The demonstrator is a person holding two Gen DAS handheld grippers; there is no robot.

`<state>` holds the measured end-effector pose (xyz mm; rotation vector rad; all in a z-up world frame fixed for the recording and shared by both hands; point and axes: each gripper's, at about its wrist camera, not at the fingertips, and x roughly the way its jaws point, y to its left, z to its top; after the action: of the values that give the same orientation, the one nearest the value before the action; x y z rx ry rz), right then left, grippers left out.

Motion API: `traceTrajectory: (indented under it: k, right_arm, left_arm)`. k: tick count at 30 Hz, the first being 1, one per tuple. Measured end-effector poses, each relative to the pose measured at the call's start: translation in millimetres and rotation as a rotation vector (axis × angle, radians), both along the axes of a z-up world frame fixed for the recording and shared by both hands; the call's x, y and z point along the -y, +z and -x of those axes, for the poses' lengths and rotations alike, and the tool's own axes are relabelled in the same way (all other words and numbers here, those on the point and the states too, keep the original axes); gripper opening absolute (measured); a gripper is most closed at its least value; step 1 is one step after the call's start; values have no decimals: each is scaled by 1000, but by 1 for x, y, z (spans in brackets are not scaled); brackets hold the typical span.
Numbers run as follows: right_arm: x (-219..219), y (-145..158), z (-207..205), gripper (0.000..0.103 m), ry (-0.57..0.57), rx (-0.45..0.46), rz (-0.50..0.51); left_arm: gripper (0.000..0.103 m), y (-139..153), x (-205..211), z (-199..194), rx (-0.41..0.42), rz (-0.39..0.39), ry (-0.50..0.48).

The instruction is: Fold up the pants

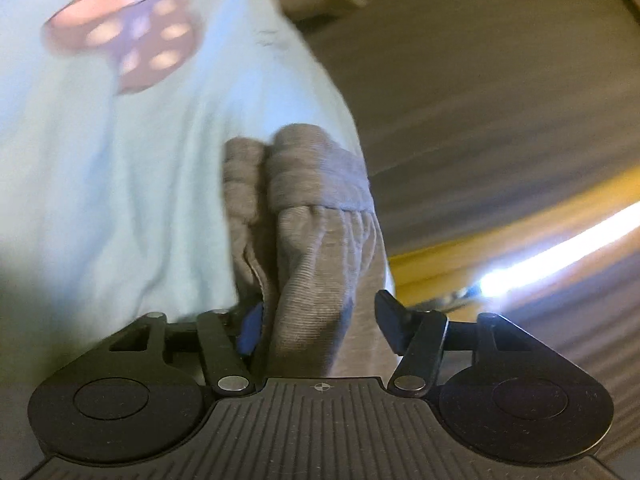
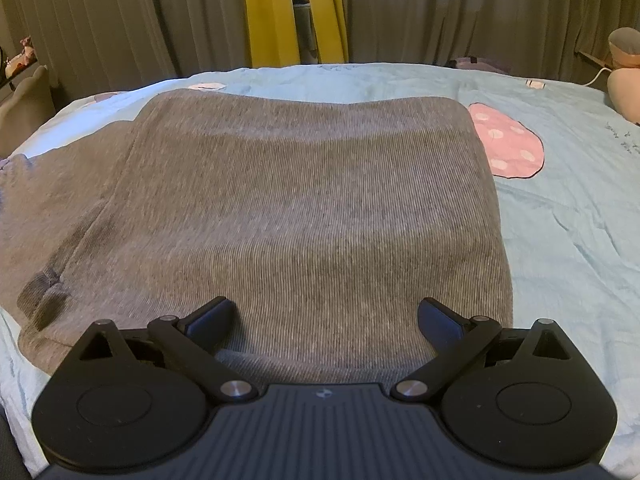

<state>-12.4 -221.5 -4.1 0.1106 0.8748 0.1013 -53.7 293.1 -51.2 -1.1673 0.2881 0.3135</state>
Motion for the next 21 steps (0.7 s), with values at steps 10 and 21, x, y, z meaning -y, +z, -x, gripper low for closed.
traceTrajectory:
  k: [10, 21]
  right_arm:
    - [-2, 0, 1, 99, -1, 10, 7]
    - [13, 8, 2, 99, -35, 16, -92]
  left_arm:
    - [26, -3, -20, -25, 3, 30, -2]
    - [17, 133, 89, -20, 121, -719, -286]
